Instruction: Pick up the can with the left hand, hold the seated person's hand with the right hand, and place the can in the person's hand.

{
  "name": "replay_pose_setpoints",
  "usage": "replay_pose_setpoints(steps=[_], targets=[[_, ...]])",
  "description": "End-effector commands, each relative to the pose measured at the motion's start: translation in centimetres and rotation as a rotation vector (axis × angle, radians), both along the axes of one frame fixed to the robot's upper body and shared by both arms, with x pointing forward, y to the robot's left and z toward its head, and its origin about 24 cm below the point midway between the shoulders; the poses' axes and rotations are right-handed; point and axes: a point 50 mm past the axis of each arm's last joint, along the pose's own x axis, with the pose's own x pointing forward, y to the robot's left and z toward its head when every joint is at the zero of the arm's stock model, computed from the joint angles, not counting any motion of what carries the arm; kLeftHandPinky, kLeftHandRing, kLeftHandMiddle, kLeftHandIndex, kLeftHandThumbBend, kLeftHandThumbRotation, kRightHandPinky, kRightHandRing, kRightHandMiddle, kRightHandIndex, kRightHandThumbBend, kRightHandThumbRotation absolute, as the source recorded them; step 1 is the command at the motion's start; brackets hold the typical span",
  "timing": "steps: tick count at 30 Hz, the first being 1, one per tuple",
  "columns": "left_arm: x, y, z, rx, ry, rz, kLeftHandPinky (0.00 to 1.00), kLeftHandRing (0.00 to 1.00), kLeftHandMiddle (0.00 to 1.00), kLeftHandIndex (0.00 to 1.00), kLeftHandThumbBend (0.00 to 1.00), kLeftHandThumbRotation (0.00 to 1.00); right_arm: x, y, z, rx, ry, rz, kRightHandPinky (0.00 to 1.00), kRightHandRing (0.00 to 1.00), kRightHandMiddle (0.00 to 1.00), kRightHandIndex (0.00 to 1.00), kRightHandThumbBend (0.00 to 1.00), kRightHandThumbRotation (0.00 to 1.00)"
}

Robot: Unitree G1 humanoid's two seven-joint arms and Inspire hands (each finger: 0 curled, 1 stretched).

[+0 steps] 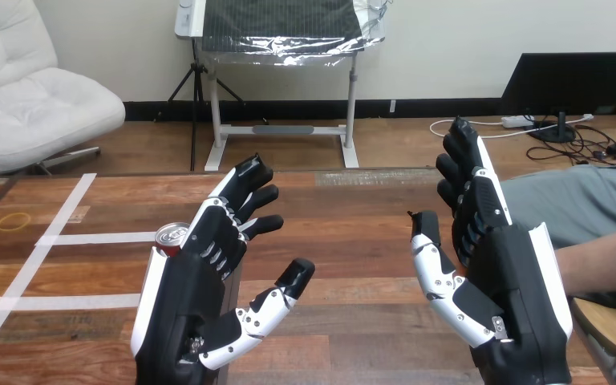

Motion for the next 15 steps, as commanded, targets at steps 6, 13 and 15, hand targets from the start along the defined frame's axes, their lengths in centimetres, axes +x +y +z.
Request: replay_pose_setpoints(steps=[6, 13, 15], targets=[[0.57, -0.83, 1.50, -0.065, -0.075, 0.009, 0.76, 0.85, 0.87, 0.87, 0.58, 0.00, 0.46, 0.20, 1.50, 0.021, -0.075, -0.002, 1.00, 1.00, 1.00, 1.00, 0.00, 0.00], [0.59, -0.86, 1.49, -0.068, -0.074, 0.006, 0.76, 0.85, 0.87, 0.86, 0.58, 0.00, 0.50, 0.15, 1.51, 0.014, -0.078, -0.002, 1.00, 1.00, 1.00, 1.00, 0.00, 0.00], [0.60, -0.86, 1.49, -0.068, -0.075, 0.006, 0.76, 0.85, 0.87, 0.86, 0.58, 0.00, 0.51, 0.13, 1.52, 0.011, -0.079, -0.002, 1.00, 1.00, 1.00, 1.00, 0.00, 0.00]])
